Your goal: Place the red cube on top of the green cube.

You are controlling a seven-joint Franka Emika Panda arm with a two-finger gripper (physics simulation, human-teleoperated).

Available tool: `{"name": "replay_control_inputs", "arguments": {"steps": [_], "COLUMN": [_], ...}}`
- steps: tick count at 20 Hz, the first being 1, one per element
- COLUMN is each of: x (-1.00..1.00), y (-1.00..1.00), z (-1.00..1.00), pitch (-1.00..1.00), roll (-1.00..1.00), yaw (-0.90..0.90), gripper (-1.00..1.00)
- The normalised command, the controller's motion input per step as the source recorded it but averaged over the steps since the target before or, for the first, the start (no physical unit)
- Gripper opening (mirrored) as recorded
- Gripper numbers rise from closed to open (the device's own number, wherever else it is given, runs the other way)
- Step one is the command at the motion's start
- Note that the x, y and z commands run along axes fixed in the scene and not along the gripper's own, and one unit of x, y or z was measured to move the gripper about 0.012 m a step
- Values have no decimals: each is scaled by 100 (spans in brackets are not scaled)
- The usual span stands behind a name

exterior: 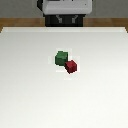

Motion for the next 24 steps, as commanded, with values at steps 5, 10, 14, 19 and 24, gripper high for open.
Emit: {"name": "replay_control_inputs", "arguments": {"steps": [5, 10, 14, 19, 24], "x": [0, 20, 50, 40, 0], "y": [0, 0, 0, 0, 0], "z": [0, 0, 0, 0, 0], "pitch": [0, 0, 0, 0, 0], "roll": [0, 0, 0, 0, 0], "yaw": [0, 0, 0, 0, 21], "gripper": [100, 100, 100, 100, 100]}}
